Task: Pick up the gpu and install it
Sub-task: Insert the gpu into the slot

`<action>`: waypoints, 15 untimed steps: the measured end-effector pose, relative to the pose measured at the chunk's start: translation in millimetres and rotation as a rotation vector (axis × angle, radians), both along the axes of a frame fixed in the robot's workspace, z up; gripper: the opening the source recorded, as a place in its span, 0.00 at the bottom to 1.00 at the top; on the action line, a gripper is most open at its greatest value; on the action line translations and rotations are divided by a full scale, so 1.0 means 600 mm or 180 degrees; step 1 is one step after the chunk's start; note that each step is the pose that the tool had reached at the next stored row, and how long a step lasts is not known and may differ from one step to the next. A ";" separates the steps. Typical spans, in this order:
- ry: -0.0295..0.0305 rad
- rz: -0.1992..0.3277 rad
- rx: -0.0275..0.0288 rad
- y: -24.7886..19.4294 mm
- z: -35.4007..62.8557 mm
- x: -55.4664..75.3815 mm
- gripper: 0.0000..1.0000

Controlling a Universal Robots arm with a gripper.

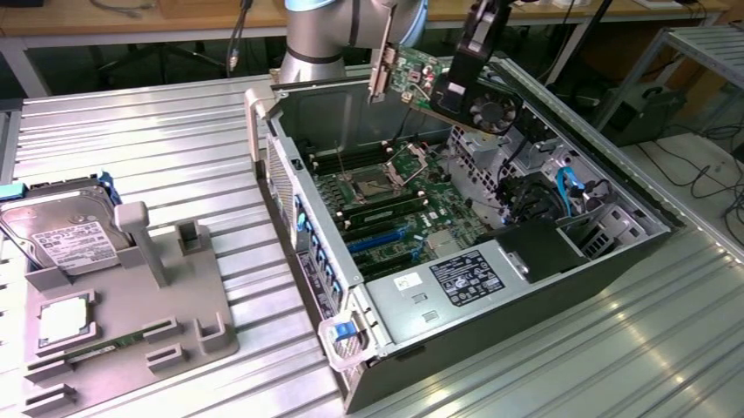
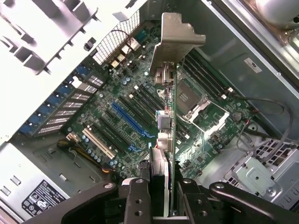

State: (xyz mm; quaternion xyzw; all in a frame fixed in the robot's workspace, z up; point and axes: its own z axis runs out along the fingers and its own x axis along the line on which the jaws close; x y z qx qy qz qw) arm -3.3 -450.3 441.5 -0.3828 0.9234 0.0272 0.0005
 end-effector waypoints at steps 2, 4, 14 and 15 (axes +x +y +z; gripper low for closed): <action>0.0000 0.0069 0.0000 0.0000 0.000 0.000 0.27; 0.0000 0.0164 0.0000 0.0000 0.000 0.000 0.27; 0.0000 0.0557 0.0000 0.0000 0.000 0.000 0.27; 0.0000 0.0610 0.0000 0.0000 0.000 0.000 0.27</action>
